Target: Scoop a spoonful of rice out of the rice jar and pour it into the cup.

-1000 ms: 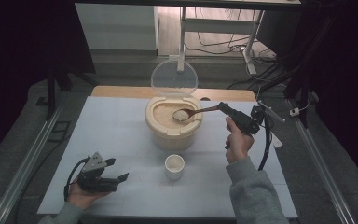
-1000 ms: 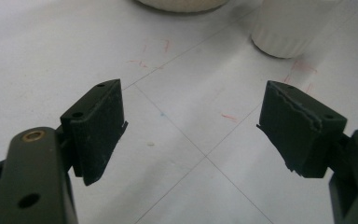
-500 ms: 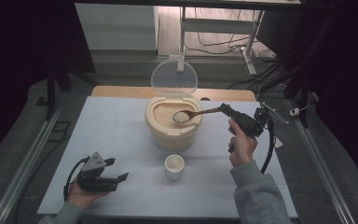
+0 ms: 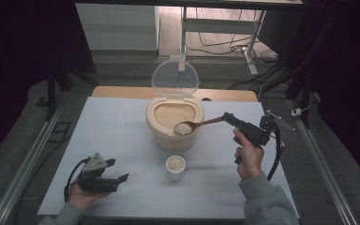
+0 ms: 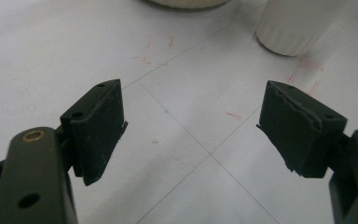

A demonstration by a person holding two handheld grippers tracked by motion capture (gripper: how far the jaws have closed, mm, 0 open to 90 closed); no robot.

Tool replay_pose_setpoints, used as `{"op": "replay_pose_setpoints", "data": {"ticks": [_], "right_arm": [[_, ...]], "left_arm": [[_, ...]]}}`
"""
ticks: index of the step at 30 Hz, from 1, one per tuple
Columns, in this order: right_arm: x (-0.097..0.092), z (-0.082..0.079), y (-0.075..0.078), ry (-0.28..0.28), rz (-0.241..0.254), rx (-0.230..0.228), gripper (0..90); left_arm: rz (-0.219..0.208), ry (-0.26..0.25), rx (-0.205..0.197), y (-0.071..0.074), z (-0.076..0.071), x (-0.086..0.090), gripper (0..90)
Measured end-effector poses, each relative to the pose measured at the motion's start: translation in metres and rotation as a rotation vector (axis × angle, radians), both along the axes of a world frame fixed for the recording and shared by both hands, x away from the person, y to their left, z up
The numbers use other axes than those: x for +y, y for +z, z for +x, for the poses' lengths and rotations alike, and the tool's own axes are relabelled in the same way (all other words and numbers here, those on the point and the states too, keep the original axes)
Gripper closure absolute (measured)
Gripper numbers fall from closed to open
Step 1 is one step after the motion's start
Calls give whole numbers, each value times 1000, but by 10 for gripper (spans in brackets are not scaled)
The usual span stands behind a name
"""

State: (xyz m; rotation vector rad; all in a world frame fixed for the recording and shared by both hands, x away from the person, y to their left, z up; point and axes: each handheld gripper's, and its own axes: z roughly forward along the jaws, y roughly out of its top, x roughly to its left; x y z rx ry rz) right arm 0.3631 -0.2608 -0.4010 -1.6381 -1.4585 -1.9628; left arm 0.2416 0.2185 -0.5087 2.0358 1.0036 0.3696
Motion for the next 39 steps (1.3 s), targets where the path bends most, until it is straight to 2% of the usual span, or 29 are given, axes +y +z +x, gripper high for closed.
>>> {"op": "replay_pose_setpoints", "data": {"ticks": [10,23,30,39], "right_arm": [[0,-17,-9,55,-18,20,833],[1,-24,-27,86,-63,64,833],[1,-25,-35,98,-106,82,833],[11,-21,-35,103,-189,71,833]], "left_arm": [[0,2,5,0,1,-1,217],[2,2,6,-1,1,-1,217],[2,1,7,-1,1,-1,217],[5,-2,8,-1,1,-1,216]]}}
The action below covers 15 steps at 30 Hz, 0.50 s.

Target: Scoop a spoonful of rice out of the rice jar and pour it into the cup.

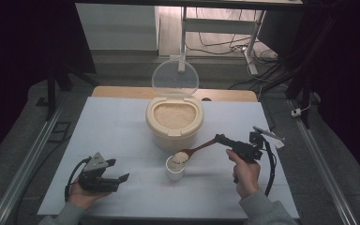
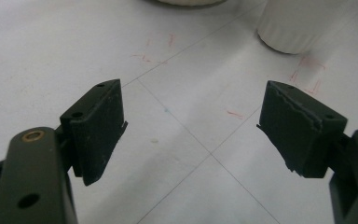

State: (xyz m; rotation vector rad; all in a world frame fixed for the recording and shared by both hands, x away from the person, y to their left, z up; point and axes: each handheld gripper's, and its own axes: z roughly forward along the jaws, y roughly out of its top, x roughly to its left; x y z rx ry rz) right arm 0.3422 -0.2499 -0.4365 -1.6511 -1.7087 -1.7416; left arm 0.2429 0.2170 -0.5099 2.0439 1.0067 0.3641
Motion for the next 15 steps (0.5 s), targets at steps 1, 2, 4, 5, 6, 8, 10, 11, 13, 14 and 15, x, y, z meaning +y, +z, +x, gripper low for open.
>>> {"op": "replay_pose_setpoints", "data": {"ticks": [1,2,4,5,6,8,10,11,13,14,15], "right_arm": [[1,1,1,4,-14,-3,833],[3,1,2,2,-30,-6,833],[5,3,3,6,-54,-13,833],[6,3,4,4,-57,-17,833],[7,3,5,7,-65,-22,833],[9,2,7,7,-79,-33,833],[10,2,9,14,-100,-46,833],[11,1,10,16,-105,-51,833],[12,0,12,19,-119,-59,833],[13,0,13,19,-131,-65,833],[13,0,13,20,-143,-70,833]], "left_arm": [[-1,0,0,0,0,0,216],[-3,0,0,0,0,0,216],[-3,0,1,0,0,1,216],[-2,0,1,0,1,1,216],[-2,0,1,0,0,1,216],[-2,0,0,0,0,1,216],[-2,0,-1,0,0,1,216],[-1,0,-1,0,0,1,216],[-2,1,0,0,0,1,216],[-1,0,-1,0,0,1,216],[-1,0,-1,0,0,1,216]]}}
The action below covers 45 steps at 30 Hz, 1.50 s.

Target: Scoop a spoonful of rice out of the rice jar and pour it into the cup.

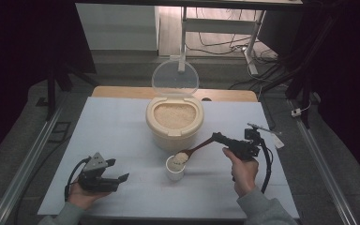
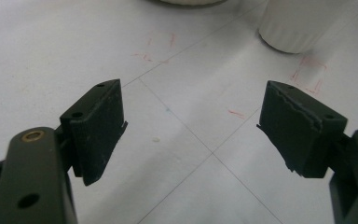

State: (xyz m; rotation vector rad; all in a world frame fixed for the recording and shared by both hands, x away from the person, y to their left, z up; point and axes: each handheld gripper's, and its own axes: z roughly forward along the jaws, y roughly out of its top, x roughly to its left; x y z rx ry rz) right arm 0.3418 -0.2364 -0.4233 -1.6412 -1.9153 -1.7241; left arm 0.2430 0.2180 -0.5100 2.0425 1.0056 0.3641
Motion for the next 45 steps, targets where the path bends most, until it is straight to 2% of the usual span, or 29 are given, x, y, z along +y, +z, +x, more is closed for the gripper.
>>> {"op": "replay_pose_setpoints", "data": {"ticks": [9,14,18,22,28,32,36,41,45], "right_arm": [[8,-3,6,24,-45,-35,832],[14,-8,13,48,-86,-102,832],[18,-15,20,68,-144,-187,833],[22,-21,25,86,-185,-252,833],[25,-24,31,96,-215,-295,832],[23,-24,30,98,-209,-294,833],[15,-23,29,86,-166,-286,833],[-4,-21,28,70,-100,-258,833],[-20,-21,33,64,-80,-255,833]], "left_arm": [[1,1,0,0,0,0,216],[2,1,0,0,0,0,216],[3,1,-1,0,0,1,216],[2,2,0,0,0,0,216],[2,5,-1,0,0,0,216],[3,4,-1,0,0,0,216],[2,4,0,0,0,0,216],[5,3,4,-1,1,0,216],[3,7,3,-1,0,1,216]]}}
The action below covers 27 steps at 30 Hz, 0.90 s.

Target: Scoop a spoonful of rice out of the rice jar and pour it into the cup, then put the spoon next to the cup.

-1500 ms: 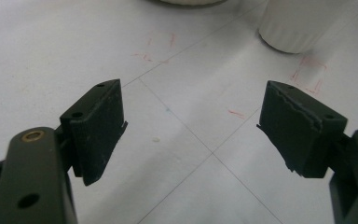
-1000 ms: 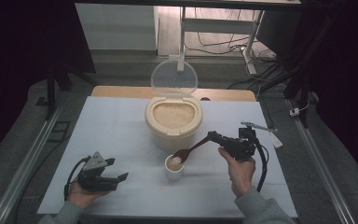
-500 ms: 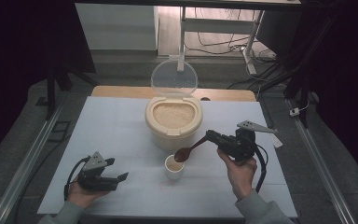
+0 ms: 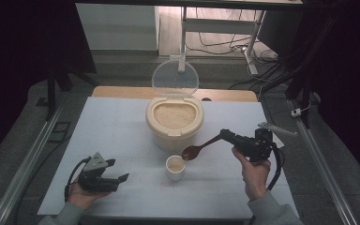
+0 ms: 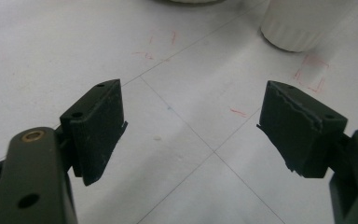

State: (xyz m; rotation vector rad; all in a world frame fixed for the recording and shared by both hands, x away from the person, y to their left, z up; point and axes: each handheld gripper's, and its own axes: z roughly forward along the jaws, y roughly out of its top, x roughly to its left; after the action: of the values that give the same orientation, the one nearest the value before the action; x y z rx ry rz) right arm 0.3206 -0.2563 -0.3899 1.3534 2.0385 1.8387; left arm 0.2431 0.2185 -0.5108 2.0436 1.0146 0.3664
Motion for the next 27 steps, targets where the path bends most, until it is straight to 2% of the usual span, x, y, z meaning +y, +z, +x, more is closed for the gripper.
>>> {"op": "replay_pose_setpoints", "data": {"ticks": [4,6,11,18,27], "right_arm": [[-13,-2,8,7,-31,9,832],[-18,-3,10,18,-46,28,832],[-23,-7,4,50,-78,71,832],[-13,-7,-14,127,-123,126,832],[7,-12,-34,225,-150,180,832]], "left_arm": [[2,0,-2,1,0,0,216],[-1,1,-4,1,0,0,216],[5,-4,1,0,1,-1,215],[2,0,0,0,1,-1,216],[2,4,-2,1,1,1,216]]}}
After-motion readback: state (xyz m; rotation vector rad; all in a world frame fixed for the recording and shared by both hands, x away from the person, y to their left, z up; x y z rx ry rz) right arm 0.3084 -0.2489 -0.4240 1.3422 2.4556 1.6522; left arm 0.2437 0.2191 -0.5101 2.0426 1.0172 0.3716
